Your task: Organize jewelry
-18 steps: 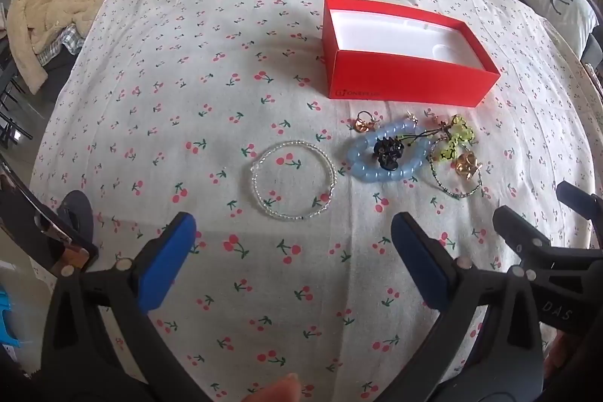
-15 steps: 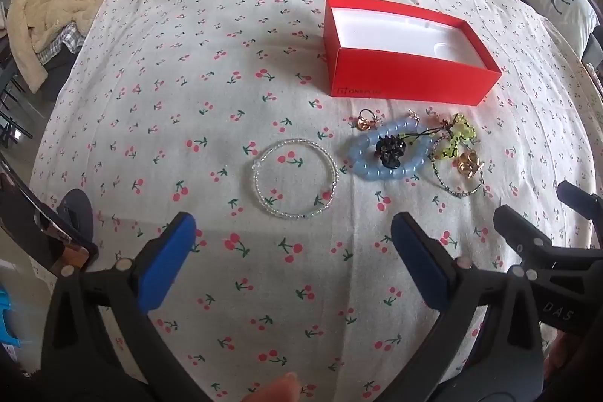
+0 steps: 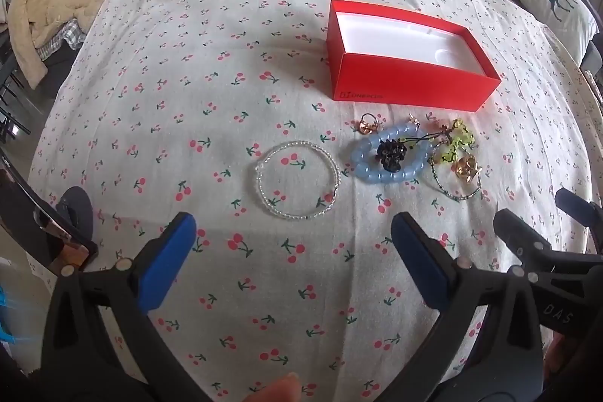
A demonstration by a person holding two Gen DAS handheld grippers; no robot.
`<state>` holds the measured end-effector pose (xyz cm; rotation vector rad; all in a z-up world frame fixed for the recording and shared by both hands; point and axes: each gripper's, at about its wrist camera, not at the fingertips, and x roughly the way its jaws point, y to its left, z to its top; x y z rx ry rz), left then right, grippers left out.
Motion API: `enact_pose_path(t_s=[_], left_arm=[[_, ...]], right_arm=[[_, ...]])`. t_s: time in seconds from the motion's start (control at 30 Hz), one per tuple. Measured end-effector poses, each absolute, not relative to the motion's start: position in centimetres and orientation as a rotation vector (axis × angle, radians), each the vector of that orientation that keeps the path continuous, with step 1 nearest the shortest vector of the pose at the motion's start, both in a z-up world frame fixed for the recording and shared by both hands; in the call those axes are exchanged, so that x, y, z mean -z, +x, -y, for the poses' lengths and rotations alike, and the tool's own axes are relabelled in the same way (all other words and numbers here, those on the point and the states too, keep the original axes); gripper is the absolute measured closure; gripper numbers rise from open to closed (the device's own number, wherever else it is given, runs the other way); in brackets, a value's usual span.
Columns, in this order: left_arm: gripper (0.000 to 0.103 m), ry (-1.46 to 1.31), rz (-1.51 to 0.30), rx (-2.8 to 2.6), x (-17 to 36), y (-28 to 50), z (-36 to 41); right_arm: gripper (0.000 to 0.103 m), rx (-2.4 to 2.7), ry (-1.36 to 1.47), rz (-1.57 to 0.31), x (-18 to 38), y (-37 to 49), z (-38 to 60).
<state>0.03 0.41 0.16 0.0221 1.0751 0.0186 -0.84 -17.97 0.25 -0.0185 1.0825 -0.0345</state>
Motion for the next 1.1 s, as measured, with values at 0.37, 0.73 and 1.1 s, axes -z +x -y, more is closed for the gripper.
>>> enact_pose_path(t_s=[0.37, 0.73, 1.1], left_arm=[[0.000, 0.021, -1.069, -0.019, -0.30, -0.05, -0.42], [0.000, 0.021, -1.068, -0.011, -0.33, -0.22, -0.44], [0.000, 0.018, -1.063, -0.012, -0.46, -0.15, -0.67]], right_arm=[[0.000, 0.032, -0.009, -1.082, -0.46, -1.02, 18.18], [0.000, 0.032, 0.003, -1.082, -0.47, -0.98, 18.32], [0.000, 0.019, 0.014, -1.077, -0.82, -0.89, 18.08]])
